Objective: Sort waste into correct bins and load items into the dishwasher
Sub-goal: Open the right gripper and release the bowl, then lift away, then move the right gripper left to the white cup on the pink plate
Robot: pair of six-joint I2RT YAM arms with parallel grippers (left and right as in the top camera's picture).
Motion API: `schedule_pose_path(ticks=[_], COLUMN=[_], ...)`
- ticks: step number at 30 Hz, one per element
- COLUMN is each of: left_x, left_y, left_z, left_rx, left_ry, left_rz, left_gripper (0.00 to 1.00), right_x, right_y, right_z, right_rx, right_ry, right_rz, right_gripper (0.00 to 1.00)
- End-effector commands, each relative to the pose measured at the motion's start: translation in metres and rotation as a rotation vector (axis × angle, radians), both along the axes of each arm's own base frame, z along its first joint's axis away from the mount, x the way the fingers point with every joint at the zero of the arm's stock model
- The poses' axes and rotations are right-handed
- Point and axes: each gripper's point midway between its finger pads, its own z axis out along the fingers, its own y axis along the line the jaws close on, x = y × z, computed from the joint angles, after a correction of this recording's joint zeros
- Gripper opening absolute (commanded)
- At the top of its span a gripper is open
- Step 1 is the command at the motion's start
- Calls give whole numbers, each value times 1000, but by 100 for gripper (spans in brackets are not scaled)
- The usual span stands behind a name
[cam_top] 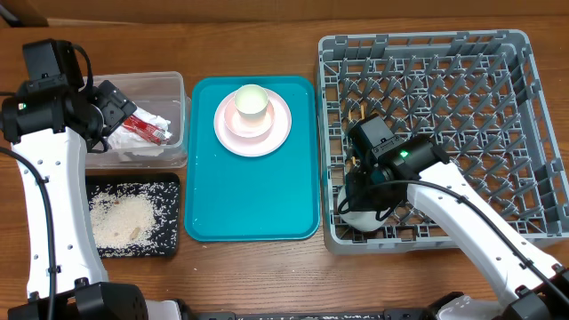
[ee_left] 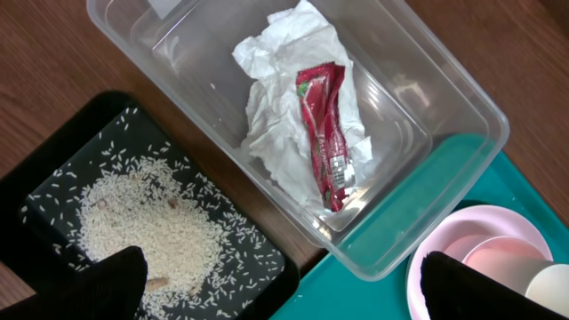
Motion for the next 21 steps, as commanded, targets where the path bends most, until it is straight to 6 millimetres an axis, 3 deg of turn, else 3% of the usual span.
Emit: schedule_pose_path(ticks=[1, 7, 11, 21], left_x=[3, 3, 3, 3], left_y=[1, 1, 1, 1], left_z=[6, 6, 6, 6], left_rx=[-4, -4, -4, -4], left_ry=[-23, -23, -23, -23], left_rz=[18, 18, 18, 18], left_gripper=[100, 100, 100, 100], right_x=[18, 19, 30, 81], right_y=[-36, -41, -34, 41], right_z=[5, 7, 22, 113], right_rx=[-187, -199, -167, 225], right_ry=[-89, -91, -129, -345], right_rz=[-153, -177, -179, -59], right_gripper=[4, 4, 4, 13])
